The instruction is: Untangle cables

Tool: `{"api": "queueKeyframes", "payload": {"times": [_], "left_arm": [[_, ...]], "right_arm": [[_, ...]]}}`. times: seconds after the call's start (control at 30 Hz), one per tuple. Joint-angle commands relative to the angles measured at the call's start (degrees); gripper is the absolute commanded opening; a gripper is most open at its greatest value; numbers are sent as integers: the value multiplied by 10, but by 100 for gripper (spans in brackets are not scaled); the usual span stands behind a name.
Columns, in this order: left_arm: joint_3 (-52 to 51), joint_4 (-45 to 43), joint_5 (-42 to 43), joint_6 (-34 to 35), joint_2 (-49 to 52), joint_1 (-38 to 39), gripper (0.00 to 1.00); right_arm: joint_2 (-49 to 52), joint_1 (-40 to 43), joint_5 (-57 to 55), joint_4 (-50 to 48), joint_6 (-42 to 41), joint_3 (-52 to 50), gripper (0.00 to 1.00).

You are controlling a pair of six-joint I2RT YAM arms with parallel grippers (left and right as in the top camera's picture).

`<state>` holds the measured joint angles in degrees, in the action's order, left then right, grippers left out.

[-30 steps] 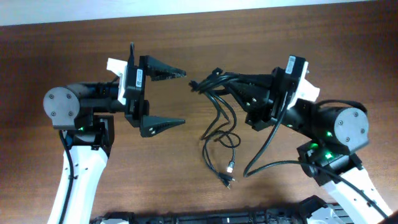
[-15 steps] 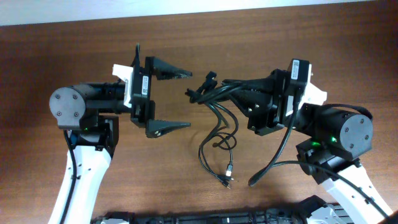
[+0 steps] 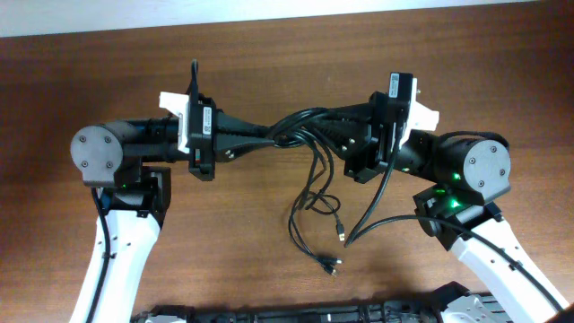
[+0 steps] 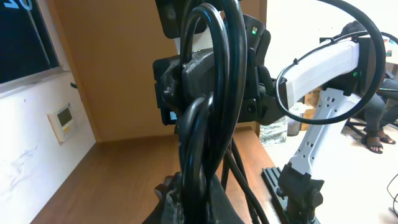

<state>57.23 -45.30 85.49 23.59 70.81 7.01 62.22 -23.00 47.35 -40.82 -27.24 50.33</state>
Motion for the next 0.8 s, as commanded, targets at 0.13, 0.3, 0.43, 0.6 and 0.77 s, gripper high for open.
{"api": "queueKeyframes", "payload": {"times": [0.13,0.3,0.43,0.6,0.77], "left_arm": [[6,-1,-5,-14,-4,-38,0],[6,21,-27,-26,-3,-99,0],[6,198,-153,-83,-3,-101,0],[6,198,-163,-133,-3,-28,0],[6,193,-117,-161,-3,11,0]], "right_arm": [[-1,3,3,21,-7,9,100],[-1,19,3,91,-19,9,99],[-1,19,5,78,-169,9,99],[5,3,-1,24,-226,9,99],[13,3,-47,24,-223,9,99]]}}
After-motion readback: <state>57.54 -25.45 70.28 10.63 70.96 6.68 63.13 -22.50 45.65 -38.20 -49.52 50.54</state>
